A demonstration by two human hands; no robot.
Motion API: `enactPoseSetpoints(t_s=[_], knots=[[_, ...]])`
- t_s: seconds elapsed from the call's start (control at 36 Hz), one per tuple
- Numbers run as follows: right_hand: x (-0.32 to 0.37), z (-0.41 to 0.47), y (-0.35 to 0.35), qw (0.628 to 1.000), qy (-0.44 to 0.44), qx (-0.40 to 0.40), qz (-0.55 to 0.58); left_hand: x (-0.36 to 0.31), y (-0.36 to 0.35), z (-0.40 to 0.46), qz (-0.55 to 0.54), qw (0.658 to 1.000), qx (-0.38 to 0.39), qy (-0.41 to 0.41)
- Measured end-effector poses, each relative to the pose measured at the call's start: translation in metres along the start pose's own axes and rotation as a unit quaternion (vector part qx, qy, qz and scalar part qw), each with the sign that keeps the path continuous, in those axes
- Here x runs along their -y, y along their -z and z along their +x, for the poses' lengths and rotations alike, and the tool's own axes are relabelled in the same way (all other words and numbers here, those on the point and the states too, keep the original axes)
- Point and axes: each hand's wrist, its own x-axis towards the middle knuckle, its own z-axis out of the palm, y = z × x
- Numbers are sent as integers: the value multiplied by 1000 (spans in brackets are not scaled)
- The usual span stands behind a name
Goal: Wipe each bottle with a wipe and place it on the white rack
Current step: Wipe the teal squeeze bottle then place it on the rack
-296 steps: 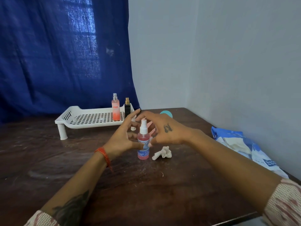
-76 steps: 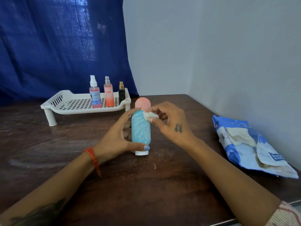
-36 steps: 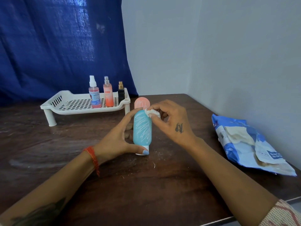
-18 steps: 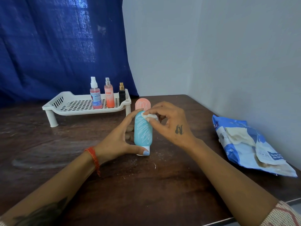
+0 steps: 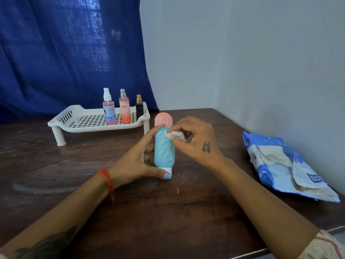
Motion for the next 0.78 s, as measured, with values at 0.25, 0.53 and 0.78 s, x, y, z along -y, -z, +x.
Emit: enactPoseSetpoints(t_s=[0.25,0.53,0.78], knots=[[3,-1,-7,999,12,-11,-29,0,1,1,6,1000,-1,-7],[0,-3,-7,998,0,-35,-51,2,1,1,8,1000,0,-3],[1,-2,-4,1000,-4,-20,-23,5,3,3,8,1000,6,0]])
